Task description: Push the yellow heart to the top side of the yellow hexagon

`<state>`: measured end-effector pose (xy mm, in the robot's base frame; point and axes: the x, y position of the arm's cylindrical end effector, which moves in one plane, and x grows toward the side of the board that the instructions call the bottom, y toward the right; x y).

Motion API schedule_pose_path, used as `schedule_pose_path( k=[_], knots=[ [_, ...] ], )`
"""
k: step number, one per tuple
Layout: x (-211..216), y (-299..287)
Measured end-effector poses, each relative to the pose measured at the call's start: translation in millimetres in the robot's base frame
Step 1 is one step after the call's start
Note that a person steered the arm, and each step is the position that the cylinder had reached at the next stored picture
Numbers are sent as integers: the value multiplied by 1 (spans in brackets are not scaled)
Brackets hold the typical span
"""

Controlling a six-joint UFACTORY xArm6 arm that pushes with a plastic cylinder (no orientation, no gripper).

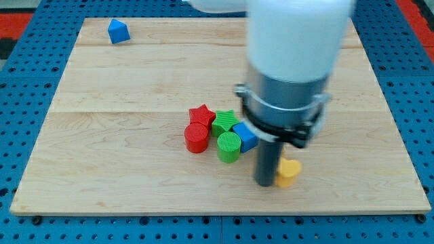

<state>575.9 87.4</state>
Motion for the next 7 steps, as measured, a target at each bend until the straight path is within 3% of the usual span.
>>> schedule_pose_path(
  k=[3, 4, 6, 7],
  knots=[
    [0, 133],
    [-10, 147],
    [-39, 104],
    [-25, 105]
  ],
)
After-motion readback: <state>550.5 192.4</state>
